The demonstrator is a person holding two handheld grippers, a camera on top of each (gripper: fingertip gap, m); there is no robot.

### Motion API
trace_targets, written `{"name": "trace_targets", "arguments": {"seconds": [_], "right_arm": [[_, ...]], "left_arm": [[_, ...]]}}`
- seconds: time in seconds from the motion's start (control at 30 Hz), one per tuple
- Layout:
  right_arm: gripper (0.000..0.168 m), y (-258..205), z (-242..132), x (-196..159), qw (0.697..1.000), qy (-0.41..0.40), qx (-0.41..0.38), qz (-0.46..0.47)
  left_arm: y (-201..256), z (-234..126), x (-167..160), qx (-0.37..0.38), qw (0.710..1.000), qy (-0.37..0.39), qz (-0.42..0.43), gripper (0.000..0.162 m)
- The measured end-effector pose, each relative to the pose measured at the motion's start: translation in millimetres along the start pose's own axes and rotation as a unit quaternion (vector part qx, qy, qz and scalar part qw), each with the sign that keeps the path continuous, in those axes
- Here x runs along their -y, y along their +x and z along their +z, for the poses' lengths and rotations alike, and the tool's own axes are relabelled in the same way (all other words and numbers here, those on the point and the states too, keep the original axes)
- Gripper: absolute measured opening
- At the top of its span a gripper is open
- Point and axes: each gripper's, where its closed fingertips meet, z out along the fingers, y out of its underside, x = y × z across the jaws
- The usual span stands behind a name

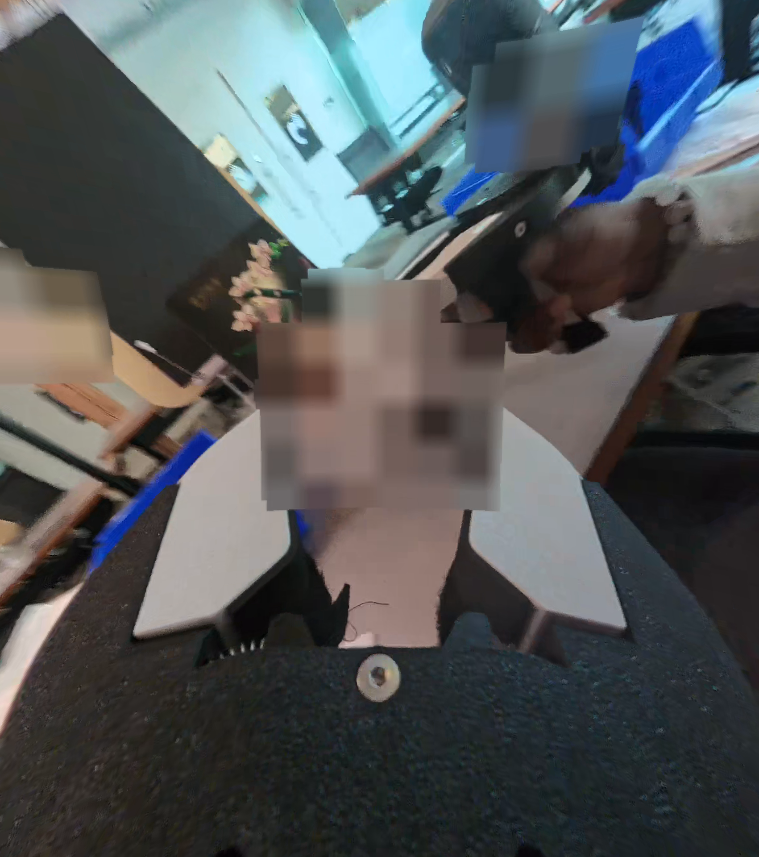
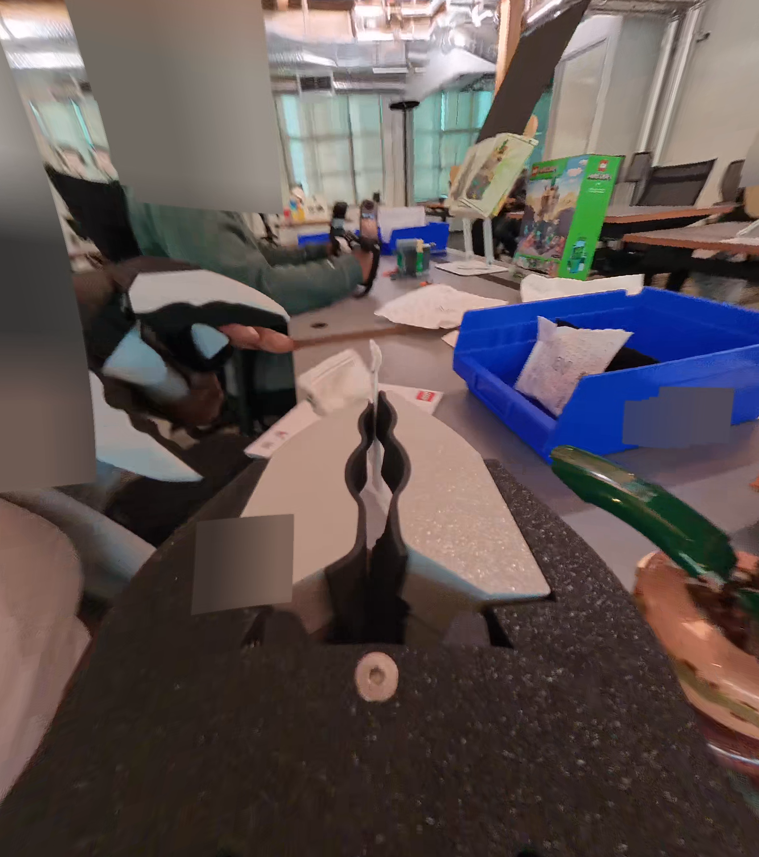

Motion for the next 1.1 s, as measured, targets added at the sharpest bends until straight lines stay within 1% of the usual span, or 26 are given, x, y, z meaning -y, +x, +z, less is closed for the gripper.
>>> {"name": "trace_targets", "arguments": {"seconds": [0.03, 0.1, 0.17, 0.2, 0.23, 0.3, 0.37, 0.47, 0.53, 0.6, 0.7, 0.8, 0.87, 0.9, 0.93, 0.97, 1.0, 1.07, 1.1], "right_arm": [[0.001, -1, 0, 0, 1.0, 0.007, 0.008, 0.015], [0.001, -3, 1, -2, 1.0, 0.006, 0.0, -0.005], [0.001, -6, 3, -6, 0.999, -0.011, -0.01, -0.044], [0.001, -9, 3, -8, 0.998, -0.02, -0.007, -0.056], [0.001, -11, 3, -8, 0.997, -0.025, -0.009, -0.068], [0.001, -11, 1, -2, 0.996, -0.013, -0.019, -0.09], [0.001, -8, 0, 4, 0.996, 0.005, -0.022, -0.088], [0.001, -4, -1, 8, 0.997, 0.042, -0.024, -0.054], [0.001, 0, -2, 15, 0.996, 0.081, -0.033, -0.024], [0.001, 3, -2, 15, 0.995, 0.096, -0.033, 0.013], [0.002, 10, 3, -9, 0.996, 0.05, -0.051, 0.056], [0.012, 9, 1, -22, 0.998, 0.007, -0.051, 0.048], [0.021, 10, -3, -25, 0.998, -0.031, -0.06, 0.003], [0.027, 7, -6, -25, 0.996, -0.052, -0.057, -0.04], [0.034, 2, -9, -25, 0.992, -0.073, -0.054, -0.09], [0.037, -4, -12, -24, 0.984, -0.09, -0.05, -0.144], [0.037, -12, -14, -21, 0.974, -0.099, -0.046, -0.199], [0.032, -31, -15, -9, 0.945, -0.095, -0.047, -0.308], [0.027, -49, -13, -11, 0.93, -0.097, -0.02, -0.353]], "left_arm": [[-5, 4, 1, 0.037, 0.999, -0.005, 0.036, 0.073], [-21, 14, -4, 0.121, 0.983, -0.024, 0.136, 0.071], [-25, 24, -12, 0.151, 0.964, -0.038, 0.214, 0.071], [-22, 28, -17, 0.144, 0.96, -0.041, 0.236, 0.071], [-18, 32, -24, 0.13, 0.962, -0.046, 0.238, 0.067], [-9, 36, -42, 0.093, 0.972, -0.061, 0.207, 0.042], [-12, 32, -42, 0.123, 0.975, -0.032, 0.182, 0.028], [-16, 21, -35, 0.186, 0.963, 0.002, 0.194, 0.008], [-18, 16, -36, 0.226, 0.953, 0.014, 0.204, 0.003], [-19, 12, -38, 0.249, 0.951, 0.027, 0.182, 0.001], [-15, 13, -46, 0.227, 0.966, 0.039, 0.118, 0.001], [-14, 13, -55, 0.18, 0.981, 0.034, 0.06, 0.0], [-8, 14, -62, 0.133, 0.991, 0.018, 0.02, 0.0], [-3, 15, -68, 0.1, 0.995, -0.003, 0.004, 0.0], [1, 15, -73, 0.081, 0.996, -0.023, -0.004, 0.0], [2, 14, -78, 0.072, 0.997, -0.041, -0.002, 0.0], [3, 13, -82, 0.066, 0.996, -0.06, 0.007, 0.0], [4, 12, -88, 0.059, 0.994, -0.093, 0.025, 0.0], [5, 12, -89, 0.056, 0.993, -0.104, 0.03, 0.0]]}}
